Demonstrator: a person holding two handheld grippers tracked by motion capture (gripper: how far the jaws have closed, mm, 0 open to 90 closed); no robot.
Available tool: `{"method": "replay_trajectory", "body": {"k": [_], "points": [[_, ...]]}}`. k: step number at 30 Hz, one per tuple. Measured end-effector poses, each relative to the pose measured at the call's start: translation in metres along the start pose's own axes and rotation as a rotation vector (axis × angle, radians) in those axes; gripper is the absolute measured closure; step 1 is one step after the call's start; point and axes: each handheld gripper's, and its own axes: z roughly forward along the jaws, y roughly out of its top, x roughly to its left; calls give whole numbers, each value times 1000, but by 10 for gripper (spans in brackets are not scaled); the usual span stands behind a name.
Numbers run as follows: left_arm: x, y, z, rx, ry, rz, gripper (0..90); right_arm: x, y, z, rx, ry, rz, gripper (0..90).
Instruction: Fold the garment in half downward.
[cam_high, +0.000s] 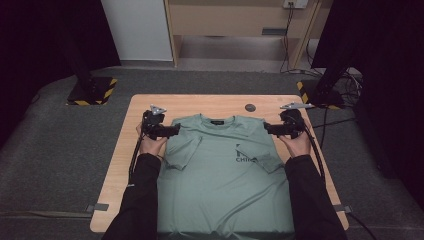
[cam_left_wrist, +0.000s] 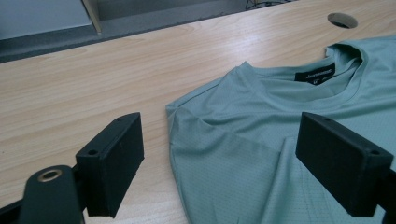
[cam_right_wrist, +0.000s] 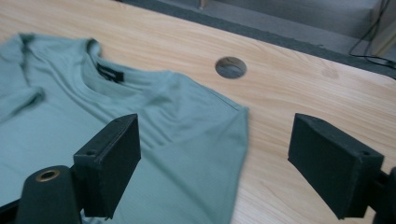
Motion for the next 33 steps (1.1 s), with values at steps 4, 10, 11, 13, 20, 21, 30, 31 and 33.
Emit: {"method": "replay_trajectory", "body": {"k": [4,10,11,13,20,21,30,31,33], "points": [[0,5,-1,-2,2,12,149,1,8,5,3,19,10,167],[2,7,6,10,2,15,147,0,5,22,7,46,16,167],[2,6,8,15,0,14,147,0,3,25,12,51,17,164],[4,2,13,23,-1,11,148,-1,1,31,19,50,16,161],[13,-13,33,62,5,-16,167,-8,-11,53,49,62,62,156],[14,-15,36,66,5,-25,170,-9,-13,56,61,60,67,153],[23,-31,51,115,12,-43,185,-17,-32,80,137,32,92,158],[24,-32,52,117,10,-45,185,-18,-34,82,141,27,93,158],[24,-34,55,128,13,-44,176,-19,-37,85,150,25,97,158]]}}
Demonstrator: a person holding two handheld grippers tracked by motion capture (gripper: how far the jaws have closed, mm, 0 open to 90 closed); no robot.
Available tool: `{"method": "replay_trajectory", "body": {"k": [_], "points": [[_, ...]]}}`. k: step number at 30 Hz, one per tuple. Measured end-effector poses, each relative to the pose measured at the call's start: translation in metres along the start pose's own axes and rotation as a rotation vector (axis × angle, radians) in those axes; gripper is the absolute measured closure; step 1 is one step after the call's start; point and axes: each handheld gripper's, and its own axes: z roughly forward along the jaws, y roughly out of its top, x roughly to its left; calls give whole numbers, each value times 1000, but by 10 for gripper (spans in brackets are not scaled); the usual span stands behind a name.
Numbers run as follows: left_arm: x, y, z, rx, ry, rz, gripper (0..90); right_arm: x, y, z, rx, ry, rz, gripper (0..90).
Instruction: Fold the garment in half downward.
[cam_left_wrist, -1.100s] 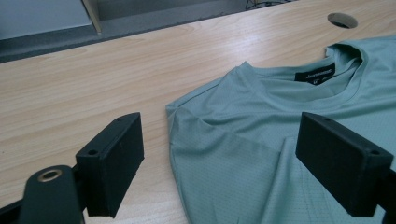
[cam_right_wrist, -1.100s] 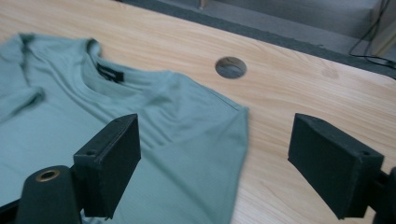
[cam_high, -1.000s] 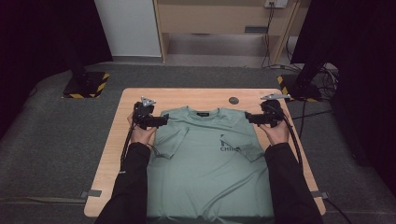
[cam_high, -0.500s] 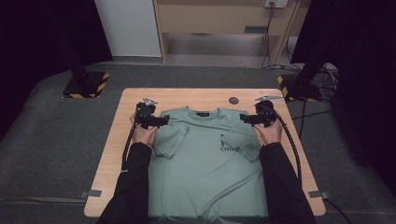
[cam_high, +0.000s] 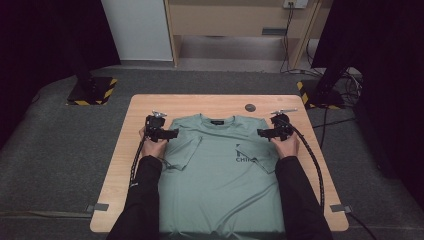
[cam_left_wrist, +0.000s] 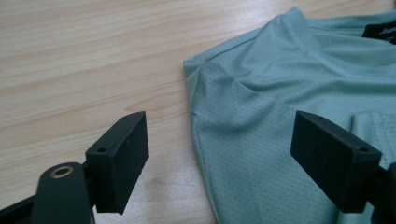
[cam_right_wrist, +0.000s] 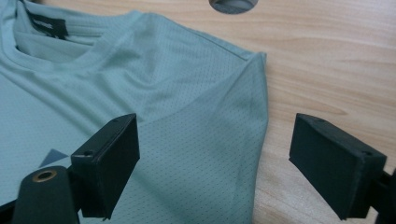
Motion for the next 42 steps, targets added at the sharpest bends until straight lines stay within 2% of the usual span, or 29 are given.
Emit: {"method": "replay_trajectory", "body": {"k": [9,15,22,26,30,37,40,42], "points": [[2,-10,10,28,-7,-14,178,-3,-13,13,43,-17,4,161],[1,-14,15,45,8,-1,189,-4,-17,20,54,-34,11,184],[-2,-18,16,11,26,15,226,1,-21,23,44,-75,-16,233],[-2,-23,16,-30,19,24,256,4,-24,22,12,-72,-31,297],[-8,-22,13,-29,12,31,386,7,-25,20,-2,-58,-41,411],[-21,-25,11,-44,16,1,630,18,-26,19,-16,-28,-22,790],[-27,-22,11,-29,14,-12,778,20,-26,19,-16,-31,0,821],[-28,-22,11,-24,17,-18,814,21,-26,19,-14,-34,6,831]]}}
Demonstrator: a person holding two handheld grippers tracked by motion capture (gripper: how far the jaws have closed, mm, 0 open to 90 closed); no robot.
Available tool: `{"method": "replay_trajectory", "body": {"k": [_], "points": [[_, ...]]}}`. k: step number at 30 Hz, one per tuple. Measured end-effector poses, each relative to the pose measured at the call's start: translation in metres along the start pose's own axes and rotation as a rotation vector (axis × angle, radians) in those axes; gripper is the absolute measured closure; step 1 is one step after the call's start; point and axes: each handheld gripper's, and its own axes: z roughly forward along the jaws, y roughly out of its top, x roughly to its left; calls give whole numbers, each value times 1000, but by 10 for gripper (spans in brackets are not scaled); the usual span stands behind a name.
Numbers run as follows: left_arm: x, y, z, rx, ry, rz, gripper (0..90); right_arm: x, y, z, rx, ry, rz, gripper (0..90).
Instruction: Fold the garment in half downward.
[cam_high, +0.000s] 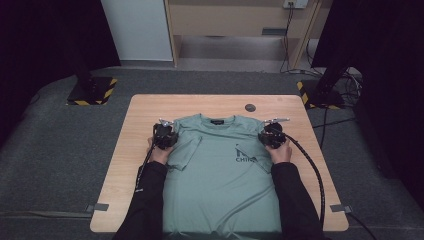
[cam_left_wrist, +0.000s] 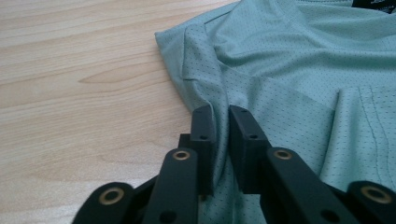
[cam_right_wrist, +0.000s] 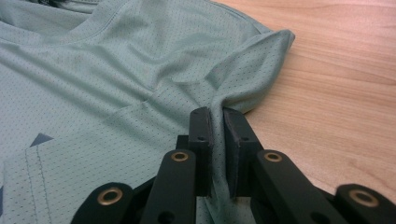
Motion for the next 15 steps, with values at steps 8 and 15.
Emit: {"method": "replay_trajectory", "body": {"k": [8,15], "points": [[15,12,-5,-19,-27,-68,838,-8,10,-3,0,86,81,840],[25,56,-27,-89,-11,-73,844,-18,47,-24,-131,155,196,841]]}}
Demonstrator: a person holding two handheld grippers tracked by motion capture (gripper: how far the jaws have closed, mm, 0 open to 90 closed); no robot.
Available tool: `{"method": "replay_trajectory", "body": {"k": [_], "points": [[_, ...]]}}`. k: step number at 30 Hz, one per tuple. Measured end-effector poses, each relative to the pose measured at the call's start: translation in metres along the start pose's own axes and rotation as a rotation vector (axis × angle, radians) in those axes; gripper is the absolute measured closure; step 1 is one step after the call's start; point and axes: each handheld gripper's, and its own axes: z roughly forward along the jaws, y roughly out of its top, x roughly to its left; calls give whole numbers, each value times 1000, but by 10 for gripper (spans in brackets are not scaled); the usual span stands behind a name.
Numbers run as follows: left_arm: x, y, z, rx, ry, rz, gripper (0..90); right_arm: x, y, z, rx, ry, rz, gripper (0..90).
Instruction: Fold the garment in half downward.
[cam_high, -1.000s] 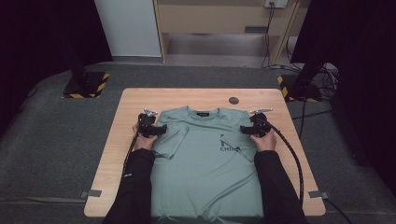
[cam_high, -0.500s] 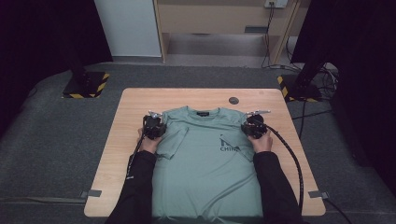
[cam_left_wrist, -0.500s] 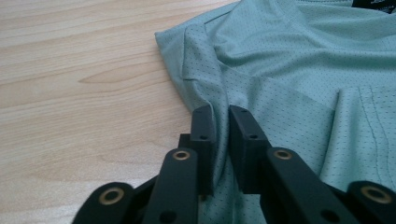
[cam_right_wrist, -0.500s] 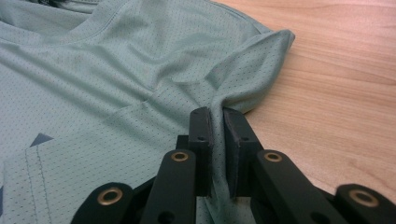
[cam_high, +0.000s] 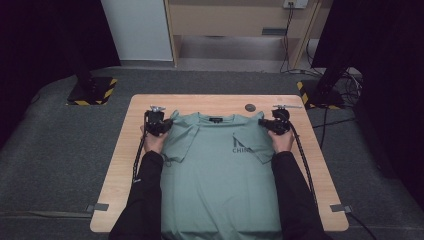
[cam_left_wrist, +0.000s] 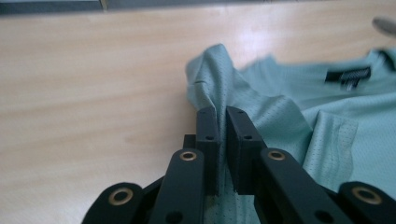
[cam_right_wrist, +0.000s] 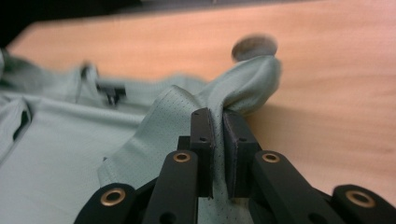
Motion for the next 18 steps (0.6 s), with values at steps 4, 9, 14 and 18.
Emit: {"method": "replay_trajectory", "body": {"k": [4,9,14,18], "points": [[-6,32,-13,-50,-2,1,846,-1,23,-7,-54,-45,27,842],[-14,71,-42,-161,-26,4,847,25,65,-32,-173,-36,-45,841],[-23,77,-78,-249,-69,47,846,37,66,-59,-215,-27,-113,839],[-27,63,-104,-292,-123,58,846,28,44,-81,-248,4,-117,838]]}}
